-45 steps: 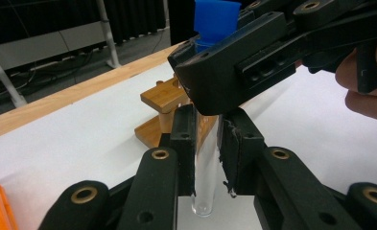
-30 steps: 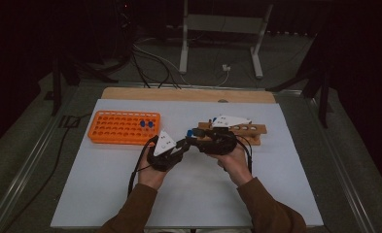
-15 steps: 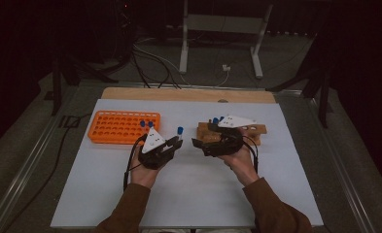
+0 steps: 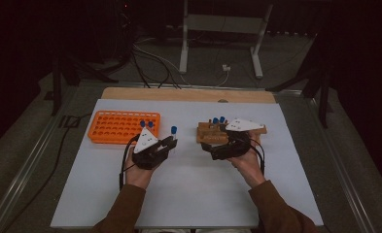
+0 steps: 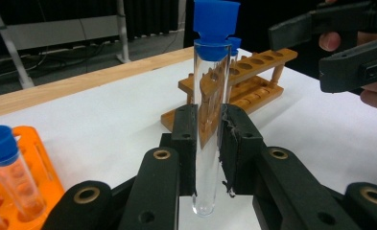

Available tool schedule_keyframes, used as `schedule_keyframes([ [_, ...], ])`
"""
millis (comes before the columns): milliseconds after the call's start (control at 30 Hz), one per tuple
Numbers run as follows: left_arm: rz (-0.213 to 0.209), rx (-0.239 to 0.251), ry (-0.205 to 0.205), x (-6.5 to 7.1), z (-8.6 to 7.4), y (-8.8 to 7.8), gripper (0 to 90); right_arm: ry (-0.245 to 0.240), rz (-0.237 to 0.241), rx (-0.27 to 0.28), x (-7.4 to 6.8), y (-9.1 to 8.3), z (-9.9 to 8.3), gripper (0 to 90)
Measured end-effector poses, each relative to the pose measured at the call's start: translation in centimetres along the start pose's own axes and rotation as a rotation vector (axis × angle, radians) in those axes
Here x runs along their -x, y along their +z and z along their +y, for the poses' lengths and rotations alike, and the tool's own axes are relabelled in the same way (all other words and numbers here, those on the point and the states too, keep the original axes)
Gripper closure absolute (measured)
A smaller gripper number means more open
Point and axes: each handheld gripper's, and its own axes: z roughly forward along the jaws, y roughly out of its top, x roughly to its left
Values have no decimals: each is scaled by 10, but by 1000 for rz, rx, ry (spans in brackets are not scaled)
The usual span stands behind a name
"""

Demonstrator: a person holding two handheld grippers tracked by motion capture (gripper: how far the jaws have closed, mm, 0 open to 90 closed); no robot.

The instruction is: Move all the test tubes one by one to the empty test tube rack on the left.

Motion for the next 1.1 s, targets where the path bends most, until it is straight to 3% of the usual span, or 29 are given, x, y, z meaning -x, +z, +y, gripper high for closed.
schedule_keyframes([
  [567, 40, 19, -23, -11, 1, -18, 782, 49, -49, 46, 20, -24, -20, 0],
  [1100, 116, 60, -51, -35, 4, -48, 782, 65, -61, 76, 27, -29, -23, 0],
])
